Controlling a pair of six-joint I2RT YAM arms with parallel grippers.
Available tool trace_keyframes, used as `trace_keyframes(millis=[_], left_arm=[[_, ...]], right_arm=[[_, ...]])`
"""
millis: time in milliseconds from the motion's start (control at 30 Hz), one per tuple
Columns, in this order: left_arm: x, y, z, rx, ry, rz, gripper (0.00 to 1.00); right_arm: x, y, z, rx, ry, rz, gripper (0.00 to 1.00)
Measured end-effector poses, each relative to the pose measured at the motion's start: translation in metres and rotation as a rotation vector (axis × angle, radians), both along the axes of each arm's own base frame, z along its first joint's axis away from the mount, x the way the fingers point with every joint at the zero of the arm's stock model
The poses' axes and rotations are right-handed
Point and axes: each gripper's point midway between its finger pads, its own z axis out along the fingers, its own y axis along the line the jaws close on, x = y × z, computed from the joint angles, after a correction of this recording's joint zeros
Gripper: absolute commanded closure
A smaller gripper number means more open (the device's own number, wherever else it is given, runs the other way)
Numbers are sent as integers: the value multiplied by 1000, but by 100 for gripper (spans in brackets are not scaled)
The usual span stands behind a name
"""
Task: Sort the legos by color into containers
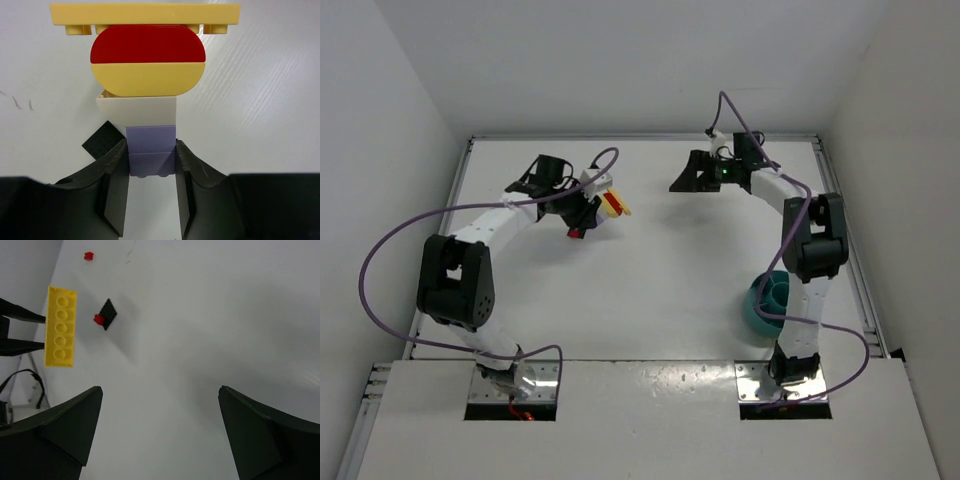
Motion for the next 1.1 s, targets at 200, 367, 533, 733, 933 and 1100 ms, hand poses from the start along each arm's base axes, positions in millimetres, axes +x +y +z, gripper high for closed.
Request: trace_keyframes(millis=[200,367,533,733,933,1100], left_arm=[[5,-17,3,28,-64,-40,89],[5,-30,-3,54,-92,-64,89],[5,-36,-22,87,-72,-73,89],[2,-43,-31,104,-65,-77,89],[2,-51,-29,100,-80,-86,89],[3,-54,-28,95,-83,-84,89]], right_arm=[[2,35,-17,101,117,65,0],[2,59,-12,166,139,151,0],[-9,78,-4,216,150,231,0],[-19,94,-13,252,191,289,5],[-27,102,-22,260,220,316,8],[-31,108,-21,268,222,335,18]])
